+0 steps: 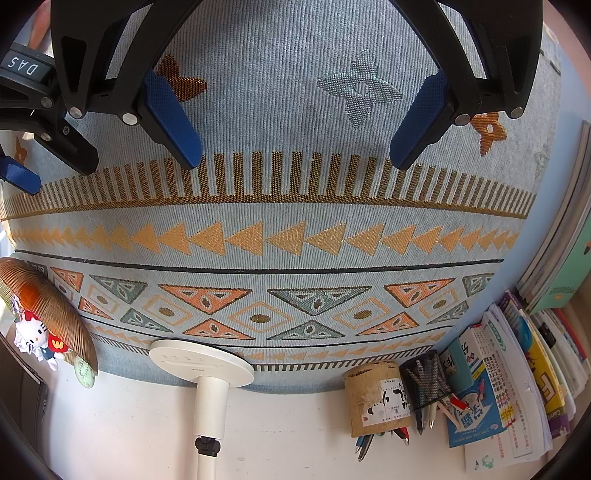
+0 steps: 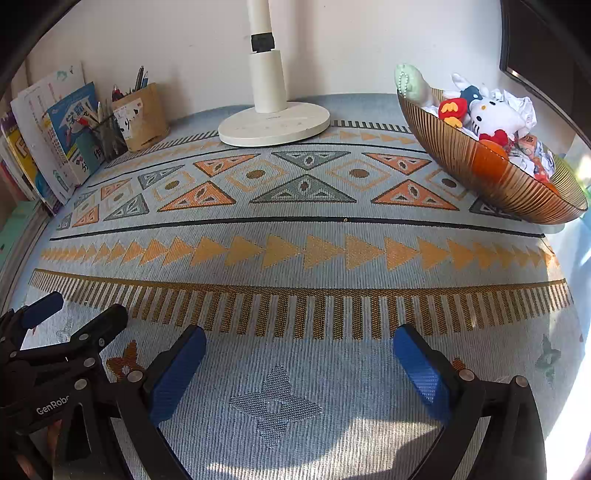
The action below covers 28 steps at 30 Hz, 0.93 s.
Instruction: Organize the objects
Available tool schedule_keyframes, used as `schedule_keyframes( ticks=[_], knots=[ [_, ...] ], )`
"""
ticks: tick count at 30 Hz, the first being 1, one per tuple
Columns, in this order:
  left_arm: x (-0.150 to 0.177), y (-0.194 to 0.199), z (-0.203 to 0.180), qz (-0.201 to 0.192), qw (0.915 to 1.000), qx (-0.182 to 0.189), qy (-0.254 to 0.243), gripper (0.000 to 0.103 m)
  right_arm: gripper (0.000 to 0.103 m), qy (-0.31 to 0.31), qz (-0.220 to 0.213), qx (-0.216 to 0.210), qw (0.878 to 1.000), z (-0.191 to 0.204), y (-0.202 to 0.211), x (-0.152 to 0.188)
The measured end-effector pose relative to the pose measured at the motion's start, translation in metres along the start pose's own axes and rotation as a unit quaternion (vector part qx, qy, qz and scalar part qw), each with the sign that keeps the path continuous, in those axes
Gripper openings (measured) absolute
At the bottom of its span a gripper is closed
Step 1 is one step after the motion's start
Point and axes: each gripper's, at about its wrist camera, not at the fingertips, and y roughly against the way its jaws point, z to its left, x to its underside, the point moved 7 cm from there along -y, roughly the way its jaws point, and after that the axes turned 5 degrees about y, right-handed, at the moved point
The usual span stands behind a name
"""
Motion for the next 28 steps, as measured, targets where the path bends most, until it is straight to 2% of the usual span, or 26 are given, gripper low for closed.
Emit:
schedule_keyframes(
  ticks=[4,7,17,28],
  knots=[
    [-0.0001,-0.0004,0.0001,0.002,1.0000,0.002,0.002,0.103,0.102,0.000,0.000,0.000,1.000,0.0001,0.0003,0.0000],
    [-0.0014,-0.0043,0.0034,0.011,0.9995,0.020,0.020,0.103,0.103,0.003,0.002,0.001,1.000,0.0002,-0.0006,0.0004],
    [-0.0036,-0.0060,0.0026,0.004,0.9996,0.021,0.019,0.103,0.103,0.007,0.014,0.030,0.999,0.0003,-0.0035,0.0019],
    [-0.0032,-0.0062,0.0027,0.004,0.9996,0.022,0.020,0.103,0.103,0.007,0.010,0.031,0.999,0.0010,-0.0030,0.0013]
  ],
)
